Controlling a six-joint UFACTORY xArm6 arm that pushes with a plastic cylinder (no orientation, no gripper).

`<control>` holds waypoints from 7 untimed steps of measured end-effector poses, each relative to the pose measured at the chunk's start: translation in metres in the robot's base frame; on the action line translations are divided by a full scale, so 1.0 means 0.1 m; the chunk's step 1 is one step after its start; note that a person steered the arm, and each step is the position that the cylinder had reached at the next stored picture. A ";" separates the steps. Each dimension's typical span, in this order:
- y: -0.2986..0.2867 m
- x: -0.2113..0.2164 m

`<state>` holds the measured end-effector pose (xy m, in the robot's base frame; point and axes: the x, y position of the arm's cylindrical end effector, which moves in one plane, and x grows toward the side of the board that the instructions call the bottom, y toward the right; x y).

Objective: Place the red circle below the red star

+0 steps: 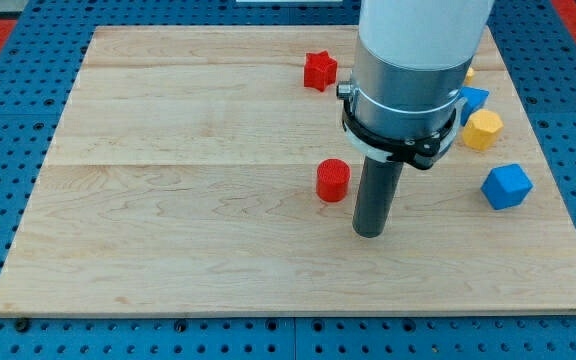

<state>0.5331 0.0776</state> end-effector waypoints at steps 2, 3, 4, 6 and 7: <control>-0.18 -0.03; -0.48 -0.14; -0.48 -0.14; -0.48 -0.14; -0.33 -0.14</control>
<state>0.5190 0.0450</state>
